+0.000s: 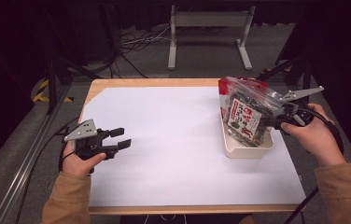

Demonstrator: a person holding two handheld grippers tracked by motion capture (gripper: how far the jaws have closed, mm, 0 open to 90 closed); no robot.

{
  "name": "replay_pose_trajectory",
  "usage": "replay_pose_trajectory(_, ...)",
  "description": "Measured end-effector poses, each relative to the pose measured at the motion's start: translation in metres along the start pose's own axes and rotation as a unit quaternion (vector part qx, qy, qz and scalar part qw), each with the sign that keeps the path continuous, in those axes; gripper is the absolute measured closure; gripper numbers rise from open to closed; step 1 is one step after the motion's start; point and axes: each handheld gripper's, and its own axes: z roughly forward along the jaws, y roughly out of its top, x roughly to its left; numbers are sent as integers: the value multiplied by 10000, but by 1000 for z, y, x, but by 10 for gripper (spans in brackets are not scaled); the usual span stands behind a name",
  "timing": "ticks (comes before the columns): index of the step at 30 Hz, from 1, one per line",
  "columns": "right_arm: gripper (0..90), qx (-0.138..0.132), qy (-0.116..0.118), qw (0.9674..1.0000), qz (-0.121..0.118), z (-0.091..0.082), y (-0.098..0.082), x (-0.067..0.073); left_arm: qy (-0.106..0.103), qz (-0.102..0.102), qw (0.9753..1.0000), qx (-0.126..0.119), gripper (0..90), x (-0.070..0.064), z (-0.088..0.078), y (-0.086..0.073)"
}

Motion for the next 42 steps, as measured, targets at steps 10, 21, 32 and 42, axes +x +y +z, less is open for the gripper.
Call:
replay_pose_trajectory(10, 745, -212, 20, 9998, 20, -1, -10, -3, -19, 0, 10000, 32, 441, -1, 1, 0)
replay_pose_trajectory(21, 290, -1119, -192, 9934, 174, -14, -25, -1, 242, -45, 9997, 59, 347, -5, -7, -9)
replay_pose_trajectory(32, 248, -1521, -178, 9882, -57, -28, -57, 9, 395, -151, 9991, -57, 292, -9, -17, -22)
replay_pose_trajectory(42, 249, -1908, 149, 9811, -287, -16, -96, 20, 409, -67, 9991, -78, 225, -13, -26, -32)
